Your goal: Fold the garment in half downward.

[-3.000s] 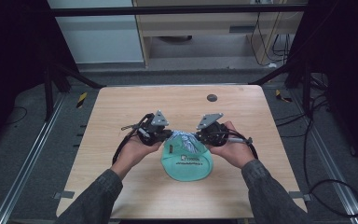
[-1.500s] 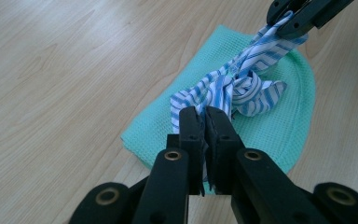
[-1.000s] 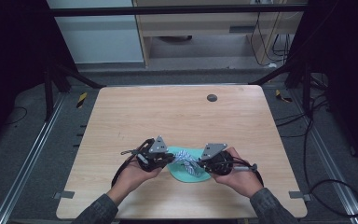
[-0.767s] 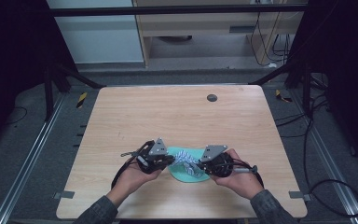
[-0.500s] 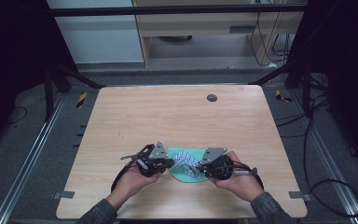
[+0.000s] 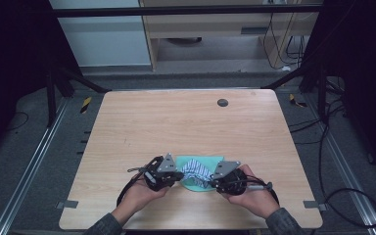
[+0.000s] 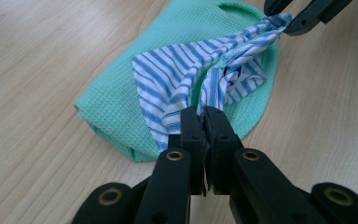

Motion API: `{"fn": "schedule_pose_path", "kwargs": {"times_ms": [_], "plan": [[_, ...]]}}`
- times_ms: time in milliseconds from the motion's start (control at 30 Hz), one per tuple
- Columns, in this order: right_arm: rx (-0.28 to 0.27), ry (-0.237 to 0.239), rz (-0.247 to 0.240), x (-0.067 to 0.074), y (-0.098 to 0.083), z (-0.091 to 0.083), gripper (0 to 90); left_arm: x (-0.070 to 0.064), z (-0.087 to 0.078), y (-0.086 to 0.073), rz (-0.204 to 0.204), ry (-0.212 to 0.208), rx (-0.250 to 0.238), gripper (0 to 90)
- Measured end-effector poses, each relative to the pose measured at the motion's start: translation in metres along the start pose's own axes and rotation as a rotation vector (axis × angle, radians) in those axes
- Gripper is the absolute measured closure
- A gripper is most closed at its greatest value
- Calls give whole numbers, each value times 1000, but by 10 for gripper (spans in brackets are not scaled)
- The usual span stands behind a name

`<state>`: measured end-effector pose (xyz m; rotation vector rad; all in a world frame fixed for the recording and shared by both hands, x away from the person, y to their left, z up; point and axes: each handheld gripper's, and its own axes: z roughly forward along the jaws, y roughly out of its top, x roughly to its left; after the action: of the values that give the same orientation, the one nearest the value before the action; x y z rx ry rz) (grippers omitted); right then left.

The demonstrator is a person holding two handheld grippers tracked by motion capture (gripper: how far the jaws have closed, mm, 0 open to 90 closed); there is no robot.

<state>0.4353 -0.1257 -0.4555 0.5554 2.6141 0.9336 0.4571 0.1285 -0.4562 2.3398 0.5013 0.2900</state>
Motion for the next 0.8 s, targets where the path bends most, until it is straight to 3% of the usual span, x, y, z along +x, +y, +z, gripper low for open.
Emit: {"fn": "schedule_pose_path", "kwargs": {"times_ms": [400, 800], "plan": [[21, 13, -5, 5, -11, 1, 881, -9, 4, -11, 9, -34, 21, 895], [46, 32, -34, 11, -15, 4, 900, -13, 7, -22, 12, -50, 48, 900]]}}
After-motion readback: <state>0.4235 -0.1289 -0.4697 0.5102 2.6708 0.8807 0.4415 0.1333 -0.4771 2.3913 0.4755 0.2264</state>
